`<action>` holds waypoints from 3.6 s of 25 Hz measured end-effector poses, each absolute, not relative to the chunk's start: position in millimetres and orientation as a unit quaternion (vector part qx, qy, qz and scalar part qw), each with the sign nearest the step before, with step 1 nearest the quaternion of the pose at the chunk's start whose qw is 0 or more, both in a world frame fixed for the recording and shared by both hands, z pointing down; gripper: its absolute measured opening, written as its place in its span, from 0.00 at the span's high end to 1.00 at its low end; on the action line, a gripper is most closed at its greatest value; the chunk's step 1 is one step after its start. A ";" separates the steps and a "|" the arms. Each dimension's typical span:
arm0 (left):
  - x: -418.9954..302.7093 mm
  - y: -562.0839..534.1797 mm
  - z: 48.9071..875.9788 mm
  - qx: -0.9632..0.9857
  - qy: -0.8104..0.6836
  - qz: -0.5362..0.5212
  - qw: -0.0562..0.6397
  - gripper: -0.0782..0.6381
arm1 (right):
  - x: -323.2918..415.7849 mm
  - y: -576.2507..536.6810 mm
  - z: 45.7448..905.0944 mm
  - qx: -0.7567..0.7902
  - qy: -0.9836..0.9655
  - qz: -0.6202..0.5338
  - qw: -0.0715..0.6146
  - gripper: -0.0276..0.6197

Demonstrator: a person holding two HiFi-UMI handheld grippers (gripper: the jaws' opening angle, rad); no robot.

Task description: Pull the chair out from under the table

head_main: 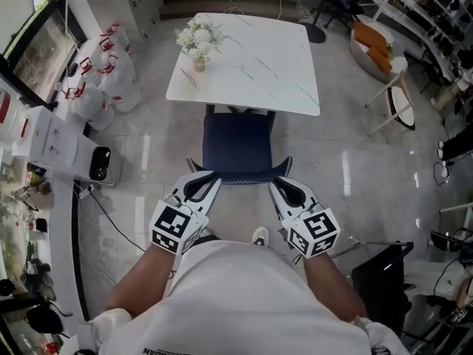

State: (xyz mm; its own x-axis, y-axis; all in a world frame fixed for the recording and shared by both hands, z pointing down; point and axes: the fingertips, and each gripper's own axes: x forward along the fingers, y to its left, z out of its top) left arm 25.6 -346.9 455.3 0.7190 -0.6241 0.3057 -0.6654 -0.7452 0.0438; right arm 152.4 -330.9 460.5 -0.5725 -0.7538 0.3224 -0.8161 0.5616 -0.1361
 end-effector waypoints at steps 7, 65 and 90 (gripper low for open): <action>23.3 -345.9 459.7 0.924 -0.345 0.150 0.074 0.78 | 147.0 -327.9 458.4 0.439 -0.883 0.130 0.103 0.82; 28.6 -375.1 762.4 0.796 -0.129 0.589 0.042 0.64 | 156.2 -376.2 720.8 0.166 -0.795 -0.031 0.582 0.68; 23.7 -357.0 782.7 0.797 -0.084 0.598 -0.016 0.73 | 150.5 -363.6 755.4 0.160 -0.771 -0.034 0.616 0.77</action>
